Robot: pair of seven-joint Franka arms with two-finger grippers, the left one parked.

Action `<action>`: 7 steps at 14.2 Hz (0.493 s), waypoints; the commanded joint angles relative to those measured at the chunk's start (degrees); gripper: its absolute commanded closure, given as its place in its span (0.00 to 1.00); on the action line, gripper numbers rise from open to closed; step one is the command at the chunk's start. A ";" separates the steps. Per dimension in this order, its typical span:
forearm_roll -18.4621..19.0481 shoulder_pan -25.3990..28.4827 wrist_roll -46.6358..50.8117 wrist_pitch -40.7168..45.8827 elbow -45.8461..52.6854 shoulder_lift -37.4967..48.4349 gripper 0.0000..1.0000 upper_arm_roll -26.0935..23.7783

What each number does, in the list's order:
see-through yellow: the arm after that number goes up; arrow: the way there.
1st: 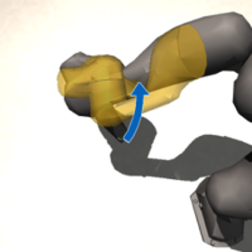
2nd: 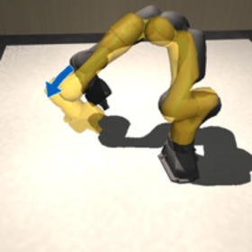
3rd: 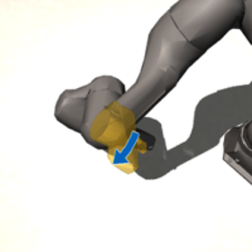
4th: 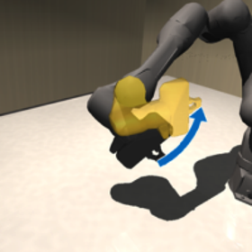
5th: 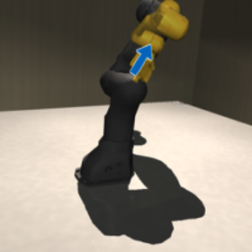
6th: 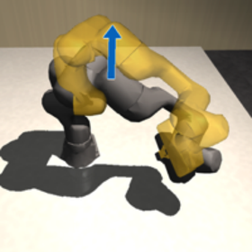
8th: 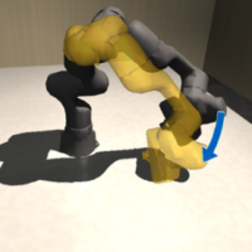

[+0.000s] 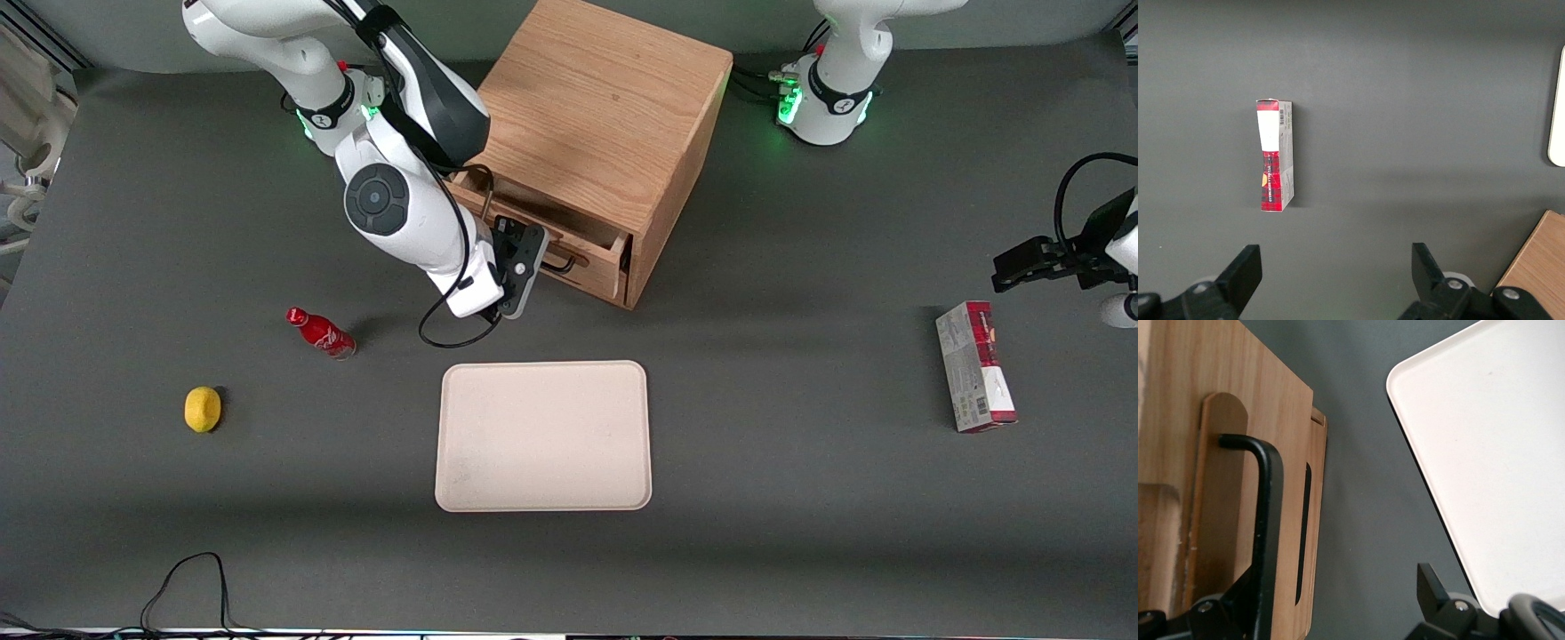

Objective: Open upper drawer
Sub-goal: 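Pull the upper drawer outward by its handle with the right gripper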

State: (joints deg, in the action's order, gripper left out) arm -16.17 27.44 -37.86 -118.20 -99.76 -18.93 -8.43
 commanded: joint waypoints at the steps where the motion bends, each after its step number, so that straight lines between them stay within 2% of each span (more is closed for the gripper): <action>1: -0.36 -0.37 -1.78 0.26 0.70 -0.23 0.00 0.34; 7: -0.36 -1.86 -2.13 0.34 0.88 -0.85 0.00 0.61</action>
State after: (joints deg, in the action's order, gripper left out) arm -16.17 26.04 -38.12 -118.20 -99.73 -19.21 -7.87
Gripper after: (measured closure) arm 0.000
